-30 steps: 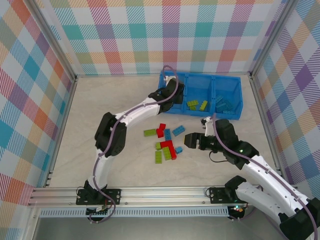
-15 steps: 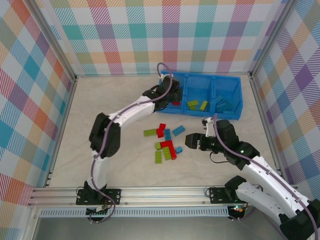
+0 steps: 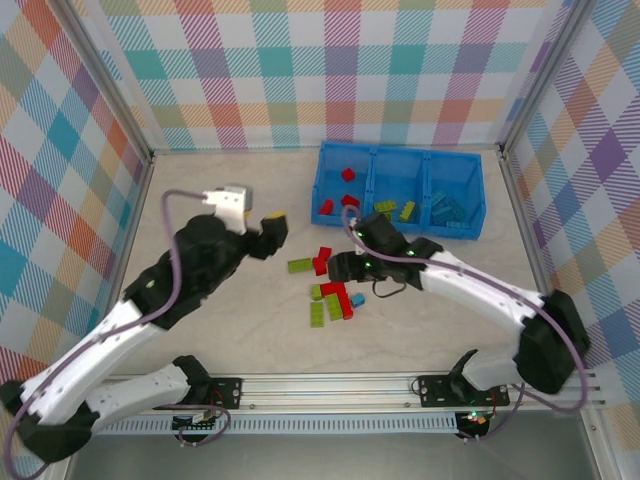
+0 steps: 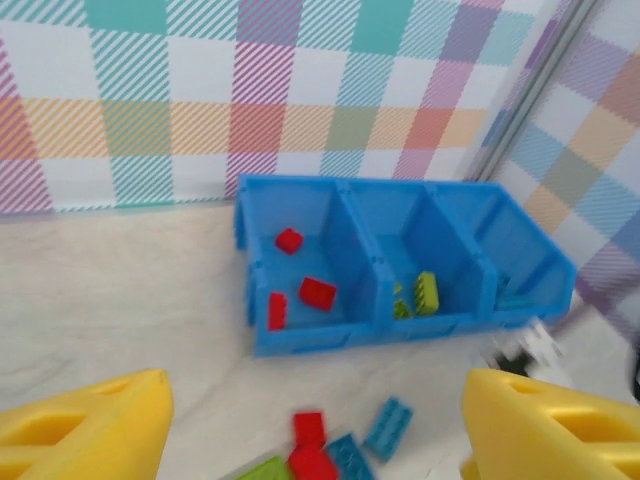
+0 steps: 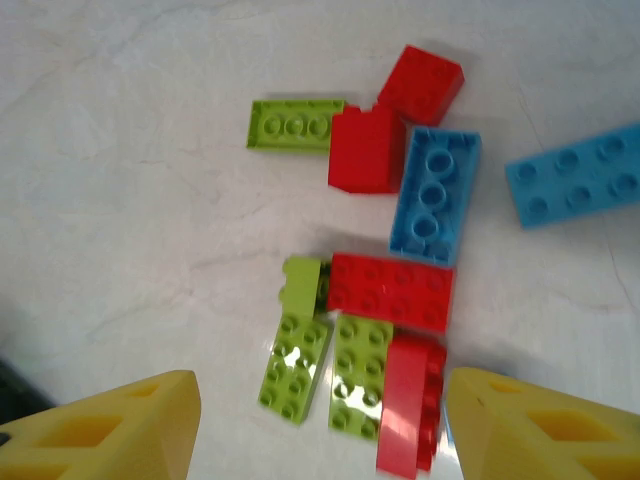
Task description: Sort the legos into containers by color
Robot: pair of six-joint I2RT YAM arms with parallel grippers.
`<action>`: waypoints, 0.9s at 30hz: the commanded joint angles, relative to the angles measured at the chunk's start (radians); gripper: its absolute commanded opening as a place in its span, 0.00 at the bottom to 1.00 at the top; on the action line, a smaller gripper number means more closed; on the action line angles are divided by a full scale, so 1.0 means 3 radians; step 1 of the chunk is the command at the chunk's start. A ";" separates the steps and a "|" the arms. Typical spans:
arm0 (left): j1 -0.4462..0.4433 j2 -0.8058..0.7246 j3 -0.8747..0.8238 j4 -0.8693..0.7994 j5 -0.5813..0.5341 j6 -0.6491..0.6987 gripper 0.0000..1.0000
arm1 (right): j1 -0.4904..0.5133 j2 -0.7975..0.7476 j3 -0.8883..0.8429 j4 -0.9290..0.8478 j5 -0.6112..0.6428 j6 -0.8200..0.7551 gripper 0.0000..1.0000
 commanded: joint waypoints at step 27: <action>0.0006 -0.1285 -0.1457 -0.0727 0.1916 0.2507 1.00 | 0.0252 0.2118 0.1518 -0.0505 0.0692 -0.0494 0.49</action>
